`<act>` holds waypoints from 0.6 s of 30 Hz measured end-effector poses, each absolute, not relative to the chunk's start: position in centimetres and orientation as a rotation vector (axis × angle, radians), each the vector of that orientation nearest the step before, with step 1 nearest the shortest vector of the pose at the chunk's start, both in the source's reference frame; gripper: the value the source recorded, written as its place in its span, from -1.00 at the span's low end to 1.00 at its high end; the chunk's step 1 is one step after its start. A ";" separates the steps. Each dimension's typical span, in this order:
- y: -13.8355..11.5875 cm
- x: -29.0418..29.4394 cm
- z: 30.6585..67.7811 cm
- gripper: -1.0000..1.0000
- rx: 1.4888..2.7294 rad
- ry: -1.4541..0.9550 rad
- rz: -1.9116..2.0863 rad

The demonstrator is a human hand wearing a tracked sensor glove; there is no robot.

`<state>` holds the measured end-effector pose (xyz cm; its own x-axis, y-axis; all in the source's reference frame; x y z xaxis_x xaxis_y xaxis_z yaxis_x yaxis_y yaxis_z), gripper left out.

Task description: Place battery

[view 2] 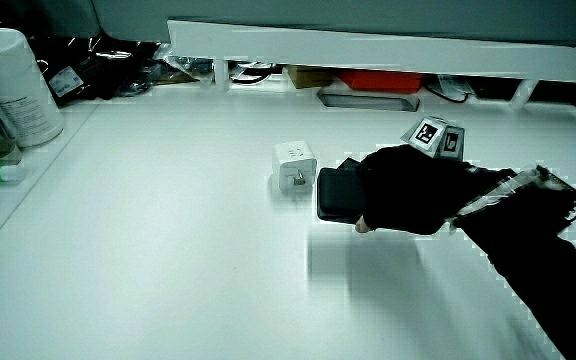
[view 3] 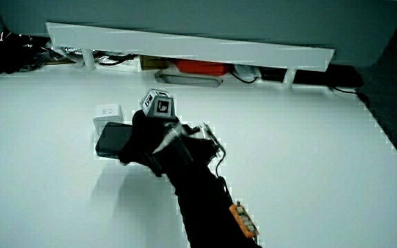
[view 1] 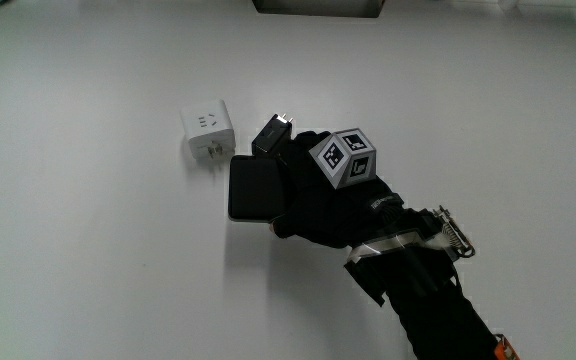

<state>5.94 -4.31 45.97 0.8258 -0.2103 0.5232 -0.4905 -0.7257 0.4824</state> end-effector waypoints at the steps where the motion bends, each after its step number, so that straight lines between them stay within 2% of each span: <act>1: -4.3 5.7 46.3 0.00 2.373 -0.517 0.578; 7: -3.8 4.8 49.2 0.00 2.335 -0.486 0.542; 18: -3.3 3.6 51.3 0.00 2.285 -0.465 0.533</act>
<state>3.60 -3.31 51.33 0.8485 -0.1699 0.5012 -0.4736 -0.6666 0.5756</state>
